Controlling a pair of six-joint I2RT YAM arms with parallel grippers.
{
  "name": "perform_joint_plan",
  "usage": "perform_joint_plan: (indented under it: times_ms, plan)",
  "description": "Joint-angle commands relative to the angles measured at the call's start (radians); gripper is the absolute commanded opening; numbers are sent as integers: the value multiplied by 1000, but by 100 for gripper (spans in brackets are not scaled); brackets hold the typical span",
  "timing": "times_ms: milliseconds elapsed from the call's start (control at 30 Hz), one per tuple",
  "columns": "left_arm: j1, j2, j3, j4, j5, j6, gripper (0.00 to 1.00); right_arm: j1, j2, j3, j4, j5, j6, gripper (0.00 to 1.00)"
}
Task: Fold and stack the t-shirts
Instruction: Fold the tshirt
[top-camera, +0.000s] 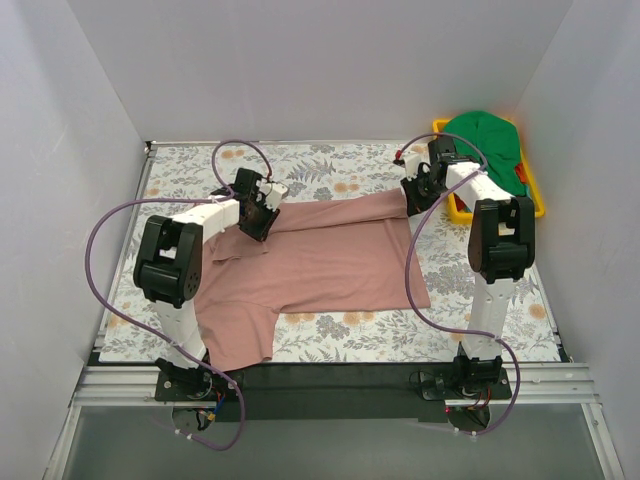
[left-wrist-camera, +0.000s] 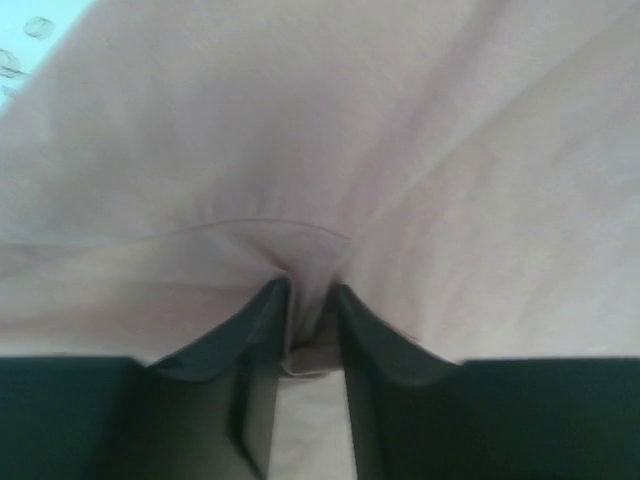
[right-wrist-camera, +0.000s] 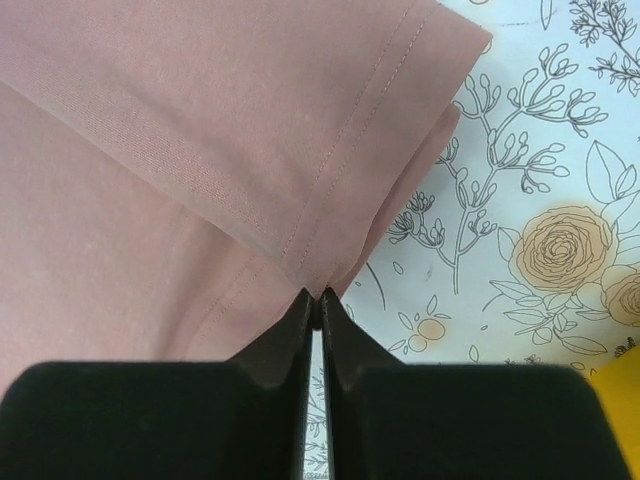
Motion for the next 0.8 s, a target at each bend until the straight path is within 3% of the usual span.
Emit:
perform_joint_plan:
  times_ms: [0, 33, 67, 133, 267, 400, 667, 767]
  plan:
    - [45, -90, 61, -97, 110, -30, 30, -9, 9, 47, -33, -8, -15, 13]
    - [72, -101, 82, -135, 153, -44, 34, -9, -5, 66, -36, -22, -13, 32]
    - [103, -112, 102, -148, 251, -58, 38, -9, -16, 72, -32, -31, -12, 42]
    - [203, -136, 156, -172, 324, -90, 44, -9, -34, 118, -33, -63, 11, 51]
    - [343, -132, 190, -165, 362, -130, 44, -4, -10, 217, -33, -126, 65, 47]
    - [468, -59, 219, -114, 372, -215, 40, 31, 74, 291, -32, -142, 105, 29]
    - [508, 92, 279, -17, 361, -314, 39, 65, 217, 287, 68, -131, 166, 26]
    - [511, 139, 288, -5, 281, -328, 33, 65, 254, 288, 76, -90, 159, 25]
